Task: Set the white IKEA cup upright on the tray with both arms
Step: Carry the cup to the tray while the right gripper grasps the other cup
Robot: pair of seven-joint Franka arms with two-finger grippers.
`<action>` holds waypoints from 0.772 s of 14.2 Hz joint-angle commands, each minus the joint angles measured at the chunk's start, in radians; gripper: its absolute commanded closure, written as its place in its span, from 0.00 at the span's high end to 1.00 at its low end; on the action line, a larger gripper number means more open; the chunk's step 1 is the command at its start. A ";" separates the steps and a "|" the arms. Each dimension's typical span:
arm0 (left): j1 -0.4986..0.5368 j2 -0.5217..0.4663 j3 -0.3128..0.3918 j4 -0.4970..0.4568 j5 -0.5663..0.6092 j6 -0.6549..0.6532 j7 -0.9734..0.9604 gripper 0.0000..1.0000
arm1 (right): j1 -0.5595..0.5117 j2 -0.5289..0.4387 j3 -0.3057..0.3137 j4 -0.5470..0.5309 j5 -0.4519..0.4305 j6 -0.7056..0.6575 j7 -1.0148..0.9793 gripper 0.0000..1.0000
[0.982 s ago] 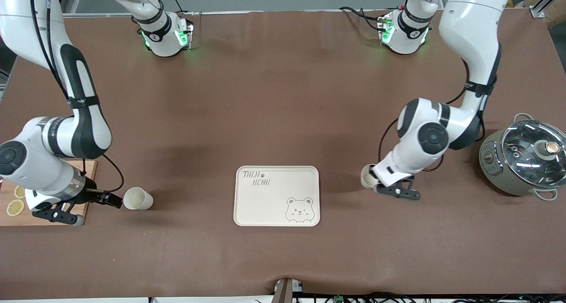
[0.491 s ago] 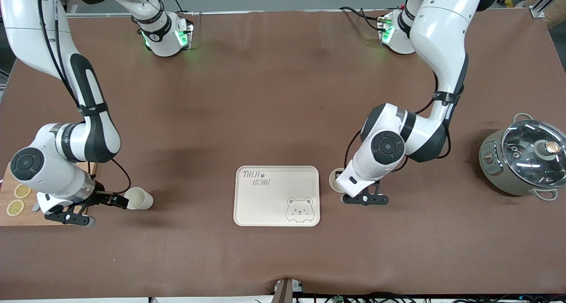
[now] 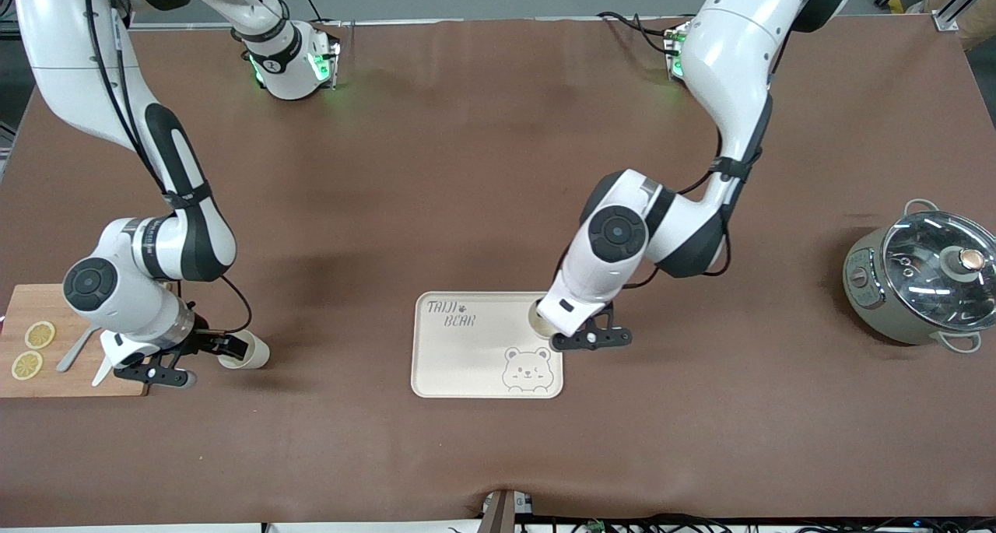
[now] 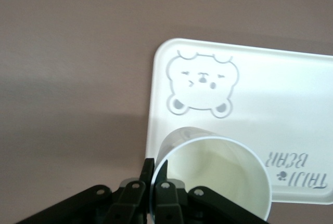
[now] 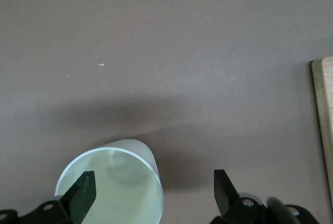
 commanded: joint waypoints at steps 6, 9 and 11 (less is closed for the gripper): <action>-0.044 0.140 0.014 0.035 -0.010 0.219 -0.085 0.00 | -0.010 -0.014 0.000 -0.067 -0.017 0.091 -0.023 1.00; -0.044 0.162 0.014 0.034 -0.010 0.225 -0.081 0.00 | -0.013 -0.013 0.001 -0.069 -0.017 0.096 -0.021 1.00; -0.044 0.166 0.016 0.032 -0.007 0.237 -0.081 0.00 | -0.013 -0.011 0.001 -0.067 -0.017 0.097 -0.021 1.00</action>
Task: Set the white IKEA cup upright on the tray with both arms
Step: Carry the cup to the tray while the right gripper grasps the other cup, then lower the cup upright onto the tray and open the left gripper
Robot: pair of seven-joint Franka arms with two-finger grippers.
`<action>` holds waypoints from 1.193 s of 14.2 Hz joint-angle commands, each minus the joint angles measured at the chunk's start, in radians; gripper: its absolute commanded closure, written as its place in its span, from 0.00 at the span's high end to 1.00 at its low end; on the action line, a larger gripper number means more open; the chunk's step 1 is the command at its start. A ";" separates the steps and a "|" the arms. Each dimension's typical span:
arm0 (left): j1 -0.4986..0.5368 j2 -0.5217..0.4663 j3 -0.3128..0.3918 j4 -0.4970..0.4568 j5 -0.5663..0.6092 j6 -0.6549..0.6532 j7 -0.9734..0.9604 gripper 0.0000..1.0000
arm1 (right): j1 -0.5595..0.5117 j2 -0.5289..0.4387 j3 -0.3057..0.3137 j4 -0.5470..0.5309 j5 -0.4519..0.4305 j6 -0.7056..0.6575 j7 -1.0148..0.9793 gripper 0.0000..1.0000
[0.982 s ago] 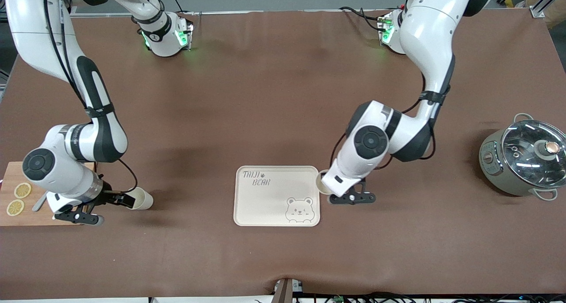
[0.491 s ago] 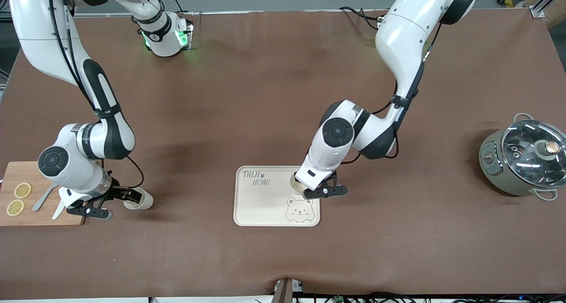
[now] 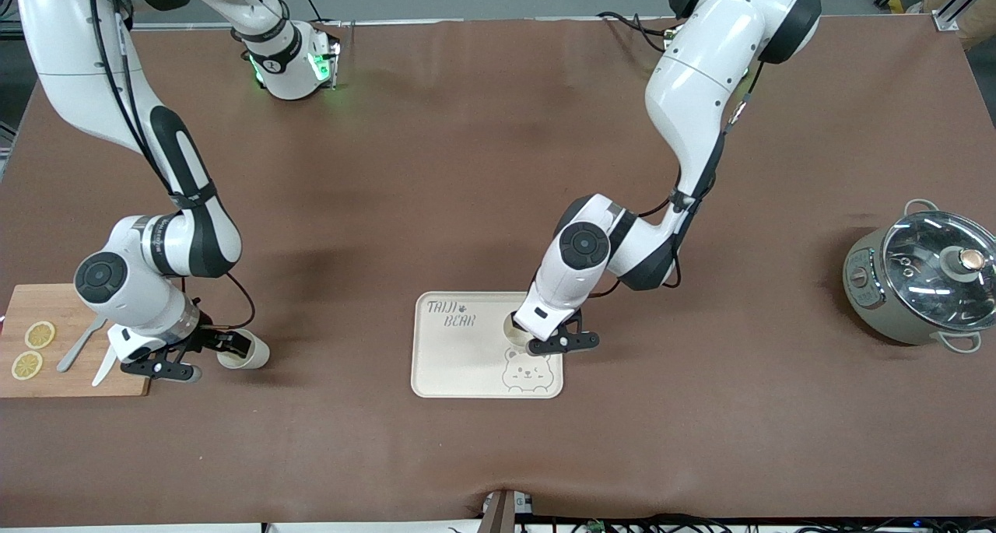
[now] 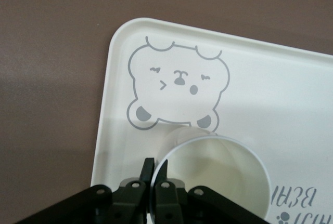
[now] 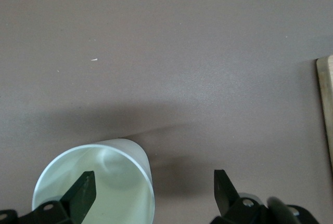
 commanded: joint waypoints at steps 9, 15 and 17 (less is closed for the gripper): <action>-0.018 -0.016 0.011 0.026 -0.013 -0.003 -0.109 1.00 | -0.011 -0.006 0.008 -0.010 -0.015 0.032 0.007 0.58; 0.014 -0.144 0.005 0.035 -0.051 -0.214 -0.098 1.00 | -0.010 -0.008 0.008 -0.010 -0.015 0.023 0.010 0.14; 0.034 -0.195 0.000 0.034 -0.053 -0.241 -0.083 1.00 | -0.010 -0.008 0.008 -0.007 -0.014 0.022 0.011 0.01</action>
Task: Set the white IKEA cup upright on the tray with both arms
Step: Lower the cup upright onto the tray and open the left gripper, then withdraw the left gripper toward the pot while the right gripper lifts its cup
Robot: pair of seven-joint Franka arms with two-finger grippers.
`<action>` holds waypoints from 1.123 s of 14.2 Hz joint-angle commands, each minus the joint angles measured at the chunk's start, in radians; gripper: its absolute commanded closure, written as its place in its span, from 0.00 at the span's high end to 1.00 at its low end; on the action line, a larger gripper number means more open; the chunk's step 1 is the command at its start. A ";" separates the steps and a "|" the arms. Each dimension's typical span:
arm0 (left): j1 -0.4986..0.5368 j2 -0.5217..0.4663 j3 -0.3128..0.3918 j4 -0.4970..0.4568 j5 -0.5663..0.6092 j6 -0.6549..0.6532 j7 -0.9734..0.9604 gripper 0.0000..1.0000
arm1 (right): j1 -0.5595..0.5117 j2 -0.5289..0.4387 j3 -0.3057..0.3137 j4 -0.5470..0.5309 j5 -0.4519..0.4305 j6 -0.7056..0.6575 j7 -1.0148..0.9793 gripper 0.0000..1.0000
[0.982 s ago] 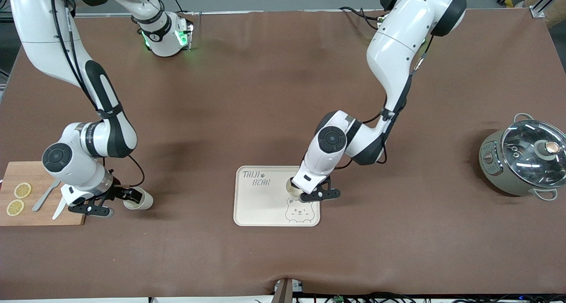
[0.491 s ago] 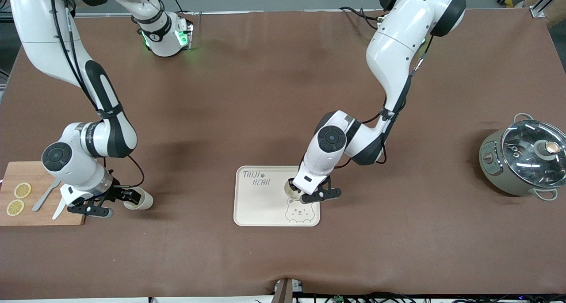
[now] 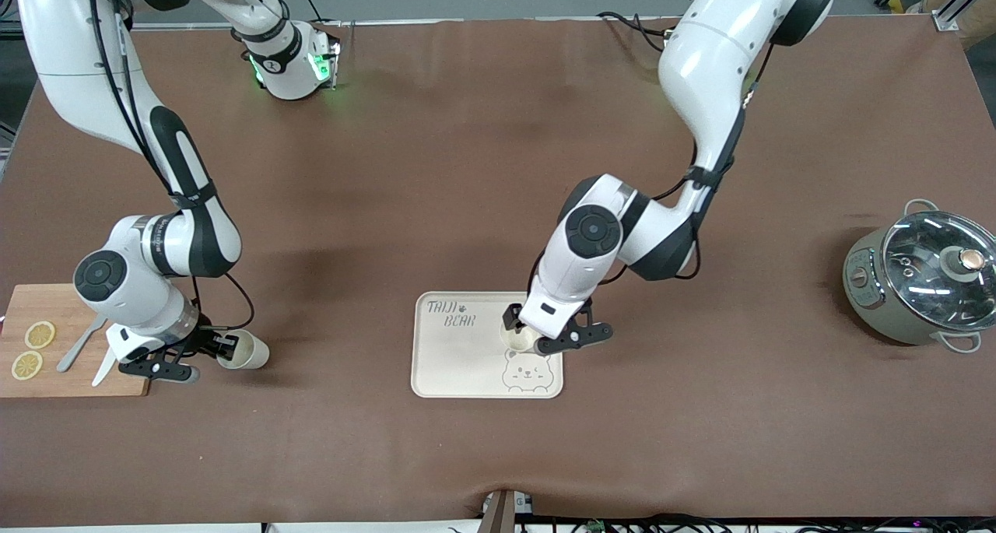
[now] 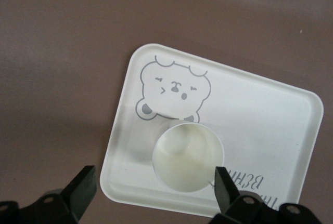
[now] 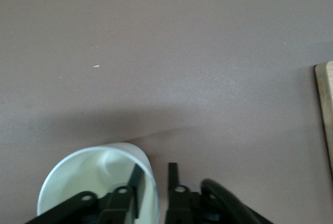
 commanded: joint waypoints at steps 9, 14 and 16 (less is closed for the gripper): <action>0.279 -0.200 0.004 -0.025 -0.124 -0.281 0.546 1.00 | 0.029 -0.060 0.012 0.179 -0.003 -0.326 0.072 0.00; 0.359 -0.194 0.014 -0.025 -0.123 -0.281 0.718 1.00 | 0.105 -0.058 0.015 0.448 0.084 -0.649 0.238 0.00; 0.364 -0.197 0.033 -0.024 -0.117 -0.276 0.748 1.00 | 0.154 -0.048 0.015 0.500 0.113 -0.647 0.340 0.00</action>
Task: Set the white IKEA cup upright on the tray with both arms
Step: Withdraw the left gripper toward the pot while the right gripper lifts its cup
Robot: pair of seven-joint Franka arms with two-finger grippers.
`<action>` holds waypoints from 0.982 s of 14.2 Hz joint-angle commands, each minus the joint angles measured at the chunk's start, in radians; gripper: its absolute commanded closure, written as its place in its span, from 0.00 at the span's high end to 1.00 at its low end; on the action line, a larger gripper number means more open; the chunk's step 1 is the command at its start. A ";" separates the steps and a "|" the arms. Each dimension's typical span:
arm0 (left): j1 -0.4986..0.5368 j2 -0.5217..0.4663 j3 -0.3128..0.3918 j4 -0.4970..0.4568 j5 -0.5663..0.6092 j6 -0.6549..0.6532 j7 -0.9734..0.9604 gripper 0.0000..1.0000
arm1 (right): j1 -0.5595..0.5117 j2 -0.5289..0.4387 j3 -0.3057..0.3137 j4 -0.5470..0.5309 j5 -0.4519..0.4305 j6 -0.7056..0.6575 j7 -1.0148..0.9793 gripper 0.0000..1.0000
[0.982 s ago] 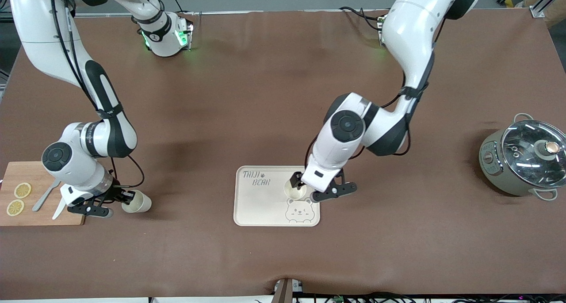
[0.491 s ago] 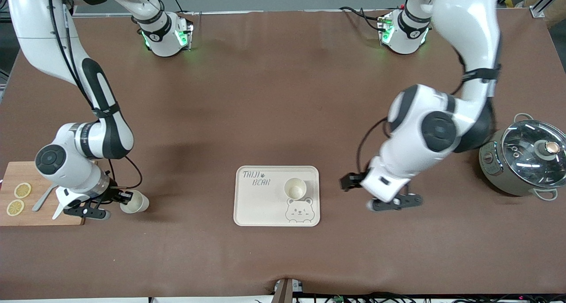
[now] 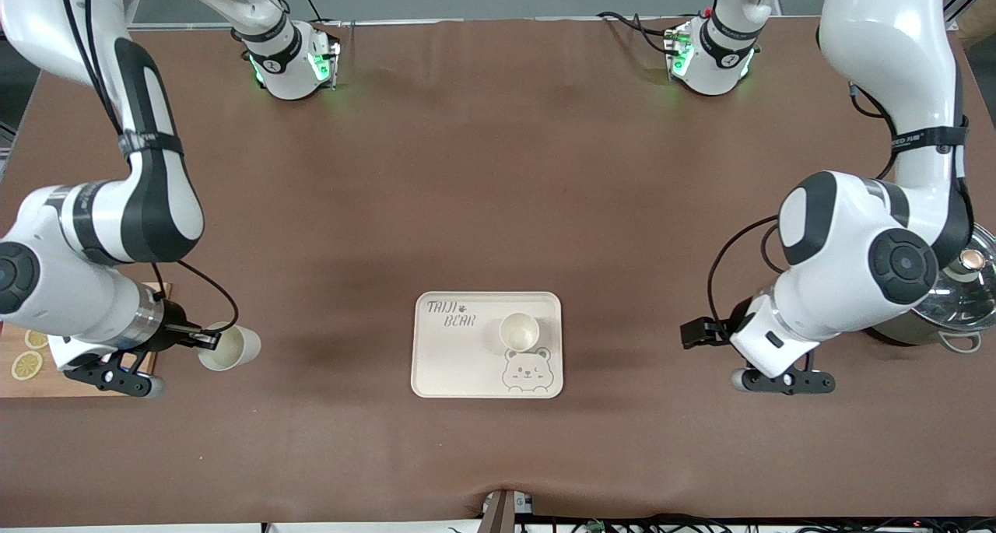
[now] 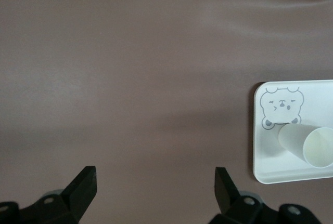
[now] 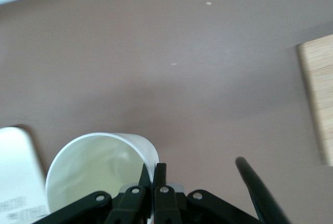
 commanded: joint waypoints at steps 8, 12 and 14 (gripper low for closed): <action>0.047 -0.272 0.111 -0.047 -0.007 -0.299 0.210 1.00 | 0.289 0.153 -0.015 0.174 -0.028 0.088 0.483 0.00; 0.059 -0.332 0.111 -0.052 -0.007 -0.376 0.193 1.00 | 0.326 0.181 -0.015 0.166 -0.079 0.090 0.524 0.00; 0.073 -0.350 0.104 -0.073 0.002 -0.378 0.193 1.00 | 0.340 0.207 -0.015 0.164 -0.089 0.102 0.526 0.00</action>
